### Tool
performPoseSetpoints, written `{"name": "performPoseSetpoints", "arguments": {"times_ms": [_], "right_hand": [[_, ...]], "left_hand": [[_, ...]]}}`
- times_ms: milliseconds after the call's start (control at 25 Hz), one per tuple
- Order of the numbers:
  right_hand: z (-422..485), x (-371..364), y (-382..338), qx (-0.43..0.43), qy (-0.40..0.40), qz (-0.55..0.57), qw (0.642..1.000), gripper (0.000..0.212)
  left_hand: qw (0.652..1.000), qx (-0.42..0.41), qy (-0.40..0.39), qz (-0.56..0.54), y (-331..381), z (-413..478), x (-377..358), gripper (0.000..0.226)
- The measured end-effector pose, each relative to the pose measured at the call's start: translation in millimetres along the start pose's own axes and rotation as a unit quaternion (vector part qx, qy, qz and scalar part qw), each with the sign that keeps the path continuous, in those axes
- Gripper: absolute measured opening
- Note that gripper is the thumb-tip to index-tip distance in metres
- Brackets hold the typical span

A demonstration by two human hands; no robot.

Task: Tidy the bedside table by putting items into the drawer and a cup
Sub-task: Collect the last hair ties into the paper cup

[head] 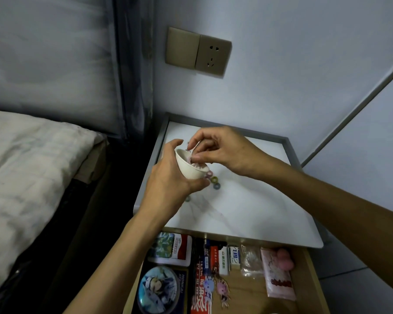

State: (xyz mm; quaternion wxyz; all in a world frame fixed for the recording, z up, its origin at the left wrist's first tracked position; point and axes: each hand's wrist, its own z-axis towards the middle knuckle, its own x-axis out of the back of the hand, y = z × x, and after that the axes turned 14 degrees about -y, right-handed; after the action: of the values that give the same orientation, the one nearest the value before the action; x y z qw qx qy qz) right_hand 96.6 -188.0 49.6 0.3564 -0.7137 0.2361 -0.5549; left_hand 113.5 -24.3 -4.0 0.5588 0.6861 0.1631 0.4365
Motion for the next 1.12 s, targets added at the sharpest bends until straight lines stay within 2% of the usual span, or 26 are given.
{"name": "performPoseSetpoints", "arguments": {"times_ms": [160, 240, 360, 480, 560, 600, 680, 840, 920, 1120], "right_hand": [[1.6, 2.6, -6.0, 0.012, -0.002, -0.061, 0.998, 0.01], [1.1, 8.1, -0.8, 0.007, -0.005, -0.029, 1.0, 0.015], [0.7, 13.4, 24.1, -0.027, 0.055, 0.03, 0.998, 0.016], [-1.5, 6.6, 71.5, -0.15, 0.1, 0.002, 0.984, 0.018], [-4.5, -6.6, 104.2, -0.247, 0.069, -0.088, 0.962, 0.038], [-3.2, -14.6, 115.7, -0.269, 0.06, -0.116, 0.954, 0.046], [5.4, -28.8, 128.8, -0.264, 0.082, -0.116, 0.954, 0.049], [28.4, -39.9, 125.1, -0.234, 0.115, -0.076, 0.962, 0.012], [32.3, -42.4, 119.7, -0.223, 0.105, -0.074, 0.966, 0.005], [34.8, -40.1, 109.5, -0.246, 0.079, -0.098, 0.961, 0.02]], "left_hand": [[1.0, 0.0, 0.007, -0.012, 0.2, 0.1, 1.4, 0.098], [1.0, 0.001, 0.01, -0.017, 0.7, -0.8, 2.2, 0.098], [1.0, 0.002, 0.019, -0.016, -1.0, -0.5, 4.9, 0.098], [0.999, 0.005, 0.039, -0.019, -5.4, 0.8, 10.9, 0.099], [0.998, 0.004, 0.051, -0.019, -7.7, 0.9, 15.0, 0.098], [0.998, 0.003, 0.058, -0.019, -8.8, 0.9, 16.8, 0.097], [0.998, 0.002, 0.064, -0.017, -10.8, 0.6, 18.8, 0.095], [0.998, 0.003, 0.058, -0.013, -13.8, 2.1, 18.5, 0.096], [0.998, 0.005, 0.057, -0.009, -14.0, 2.7, 17.8, 0.097], [0.999, 0.012, 0.053, -0.005, -13.3, 2.2, 15.9, 0.1]]}}
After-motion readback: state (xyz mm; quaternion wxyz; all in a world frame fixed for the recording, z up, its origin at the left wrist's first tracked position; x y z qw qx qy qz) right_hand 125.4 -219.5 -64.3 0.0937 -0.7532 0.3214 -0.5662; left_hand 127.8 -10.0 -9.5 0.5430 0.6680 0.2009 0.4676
